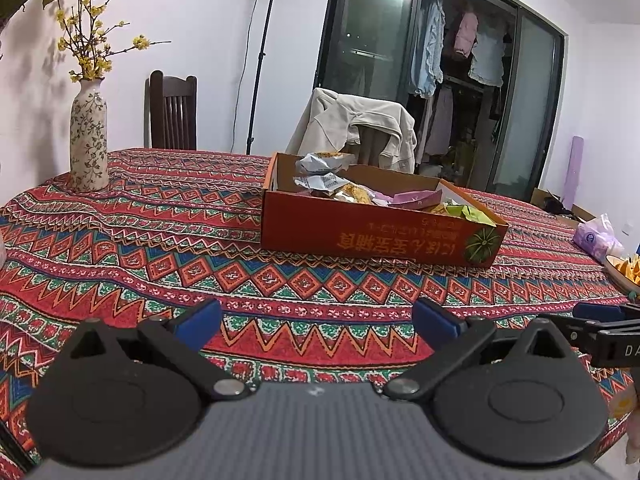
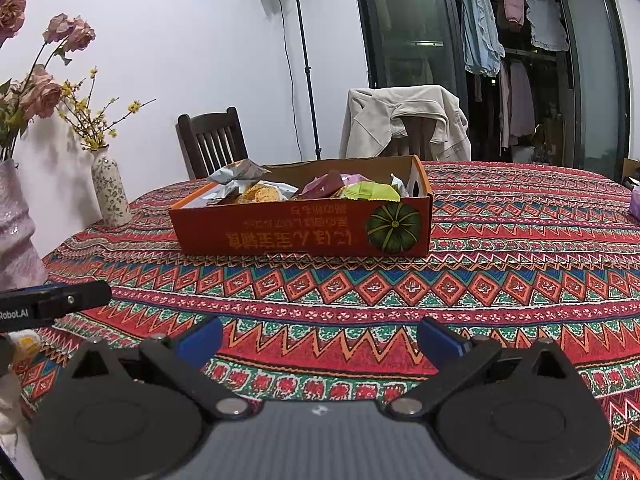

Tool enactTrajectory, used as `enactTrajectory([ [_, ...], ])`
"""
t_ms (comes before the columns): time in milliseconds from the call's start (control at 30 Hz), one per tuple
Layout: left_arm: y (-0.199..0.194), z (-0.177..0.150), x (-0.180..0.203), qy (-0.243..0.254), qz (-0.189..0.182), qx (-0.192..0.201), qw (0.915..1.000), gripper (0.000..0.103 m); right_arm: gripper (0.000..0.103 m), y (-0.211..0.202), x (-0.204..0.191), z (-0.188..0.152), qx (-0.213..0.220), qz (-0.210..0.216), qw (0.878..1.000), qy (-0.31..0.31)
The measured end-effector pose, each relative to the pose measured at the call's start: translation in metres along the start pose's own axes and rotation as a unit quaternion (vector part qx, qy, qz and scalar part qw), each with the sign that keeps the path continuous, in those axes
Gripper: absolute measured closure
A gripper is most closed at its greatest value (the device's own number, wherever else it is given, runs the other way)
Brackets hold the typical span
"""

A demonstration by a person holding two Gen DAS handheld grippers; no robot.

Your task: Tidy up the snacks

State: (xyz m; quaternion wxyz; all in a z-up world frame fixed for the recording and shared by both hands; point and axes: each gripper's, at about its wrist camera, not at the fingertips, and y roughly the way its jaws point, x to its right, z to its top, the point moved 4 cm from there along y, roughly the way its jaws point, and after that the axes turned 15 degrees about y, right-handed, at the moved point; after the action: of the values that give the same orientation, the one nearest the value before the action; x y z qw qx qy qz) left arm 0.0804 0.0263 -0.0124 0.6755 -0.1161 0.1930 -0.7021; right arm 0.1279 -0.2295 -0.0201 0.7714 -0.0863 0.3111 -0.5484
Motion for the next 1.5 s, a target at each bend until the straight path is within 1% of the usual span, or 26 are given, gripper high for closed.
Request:
enactTrajectory([
  [933,-0.0007,0.0001,0.0025,0.002,-0.004,0.007,1.0,0.0,0.0,0.0001,0.0,-0.0003,0.0,-0.001,1.0,-0.001],
  [1100,0.0003,-0.0002,0.003,0.002,-0.009,0.004,0.9999,0.0,0.0,0.0006,0.0003,-0.0004,0.0,-0.001,1.0,-0.001],
  [1300,0.0036,-0.0014,0.0022,0.002,-0.003,-0.006,1.0,0.0,0.0,0.0014,0.0013,-0.0012,-0.001,-0.001,1.0,-0.001],
  [1500,0.0023,-0.0016,0.0044,0.005,-0.004,-0.001,1.0,0.0,0.0,0.0019,0.0018,-0.0016,-0.001,-0.002,1.0,0.0],
])
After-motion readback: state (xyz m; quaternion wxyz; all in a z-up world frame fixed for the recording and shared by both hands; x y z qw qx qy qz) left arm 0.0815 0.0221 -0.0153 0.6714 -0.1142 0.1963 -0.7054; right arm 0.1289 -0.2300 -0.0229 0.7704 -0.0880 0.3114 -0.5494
